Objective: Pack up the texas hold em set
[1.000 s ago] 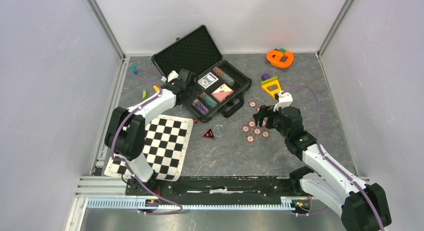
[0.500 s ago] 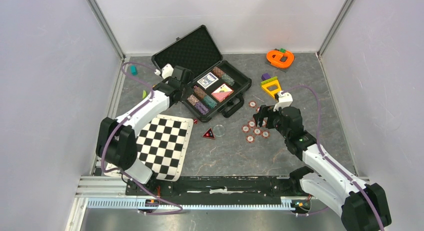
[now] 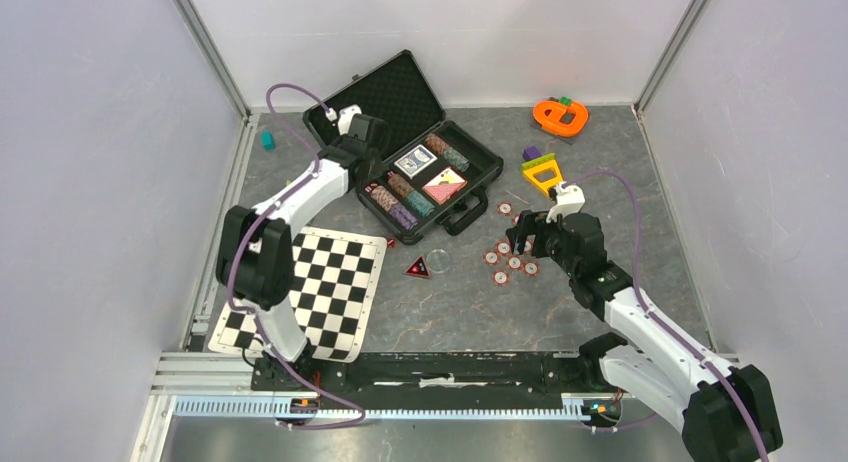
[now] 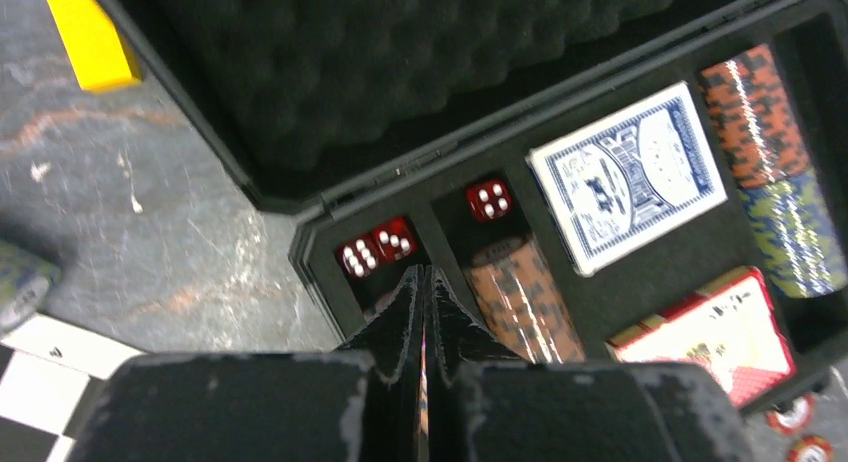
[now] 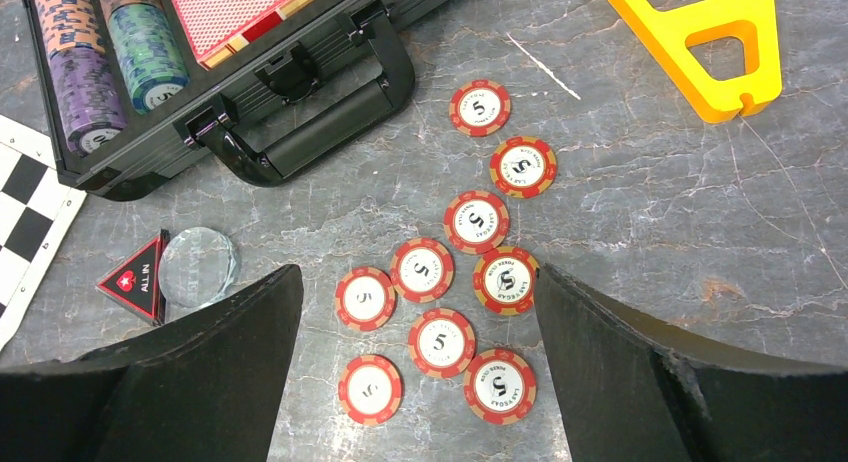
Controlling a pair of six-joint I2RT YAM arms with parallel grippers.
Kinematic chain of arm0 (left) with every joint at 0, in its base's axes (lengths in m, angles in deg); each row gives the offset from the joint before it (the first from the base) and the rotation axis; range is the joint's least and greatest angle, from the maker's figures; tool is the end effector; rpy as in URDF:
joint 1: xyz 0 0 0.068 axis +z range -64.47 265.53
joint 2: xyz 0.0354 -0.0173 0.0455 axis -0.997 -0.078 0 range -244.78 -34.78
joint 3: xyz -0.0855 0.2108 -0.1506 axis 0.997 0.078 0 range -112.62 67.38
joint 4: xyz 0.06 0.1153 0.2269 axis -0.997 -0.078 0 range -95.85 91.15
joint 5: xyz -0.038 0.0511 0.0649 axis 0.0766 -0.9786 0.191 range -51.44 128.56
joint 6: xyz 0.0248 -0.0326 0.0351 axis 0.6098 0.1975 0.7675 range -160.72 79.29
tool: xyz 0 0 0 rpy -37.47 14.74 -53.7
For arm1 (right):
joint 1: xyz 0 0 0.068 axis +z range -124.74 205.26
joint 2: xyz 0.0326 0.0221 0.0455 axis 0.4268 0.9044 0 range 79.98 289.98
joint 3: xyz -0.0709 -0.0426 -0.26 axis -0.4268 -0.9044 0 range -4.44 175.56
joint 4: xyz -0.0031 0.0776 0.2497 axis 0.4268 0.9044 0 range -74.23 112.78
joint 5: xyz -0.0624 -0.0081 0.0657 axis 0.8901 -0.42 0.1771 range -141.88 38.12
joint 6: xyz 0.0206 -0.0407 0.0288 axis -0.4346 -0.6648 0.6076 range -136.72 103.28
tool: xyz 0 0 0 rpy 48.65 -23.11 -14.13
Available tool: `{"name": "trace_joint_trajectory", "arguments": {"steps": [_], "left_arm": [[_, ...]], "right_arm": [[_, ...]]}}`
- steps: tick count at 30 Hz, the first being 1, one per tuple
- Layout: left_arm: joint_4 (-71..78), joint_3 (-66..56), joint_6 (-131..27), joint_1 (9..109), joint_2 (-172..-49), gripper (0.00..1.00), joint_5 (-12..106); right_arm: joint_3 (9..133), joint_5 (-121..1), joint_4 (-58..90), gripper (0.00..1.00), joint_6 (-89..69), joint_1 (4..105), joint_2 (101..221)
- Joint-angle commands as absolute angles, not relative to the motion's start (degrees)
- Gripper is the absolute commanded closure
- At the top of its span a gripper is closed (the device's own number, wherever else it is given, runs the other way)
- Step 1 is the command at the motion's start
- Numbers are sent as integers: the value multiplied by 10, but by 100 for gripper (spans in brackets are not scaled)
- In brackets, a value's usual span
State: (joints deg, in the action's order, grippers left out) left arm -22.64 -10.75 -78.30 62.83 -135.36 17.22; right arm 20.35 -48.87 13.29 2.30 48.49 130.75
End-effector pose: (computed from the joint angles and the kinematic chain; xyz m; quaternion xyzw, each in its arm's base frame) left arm 0.3667 -0.1393 0.2575 -0.1866 0.8953 -0.0353 0.4030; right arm 0.1847 0.0772 0.2209 -0.0163 0.8359 0.1772 0.5193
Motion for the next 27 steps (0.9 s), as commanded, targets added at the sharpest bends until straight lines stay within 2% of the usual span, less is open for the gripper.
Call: {"name": "trace_joint_trajectory", "arguments": {"steps": [1,8,12,18,27], "left_arm": [[-239,-172,-690,651,-1405,98,172],[-264,-213,-643,656,-1462,97,247],[-319,-235,-618,655,-1485,92,291],[-334,-203,-597,649,-1458,91,319],[-360,-213,-580,649,-1441,89,422]], "right_arm": [[204,-493,120,9,16,486,1312],[208,-495,120,10,15,486,1320],[209,-496,120,9,15,486,1323],[209,-497,120,9,15,487,1325],[210,-511,120,10,16,486,1329]]}}
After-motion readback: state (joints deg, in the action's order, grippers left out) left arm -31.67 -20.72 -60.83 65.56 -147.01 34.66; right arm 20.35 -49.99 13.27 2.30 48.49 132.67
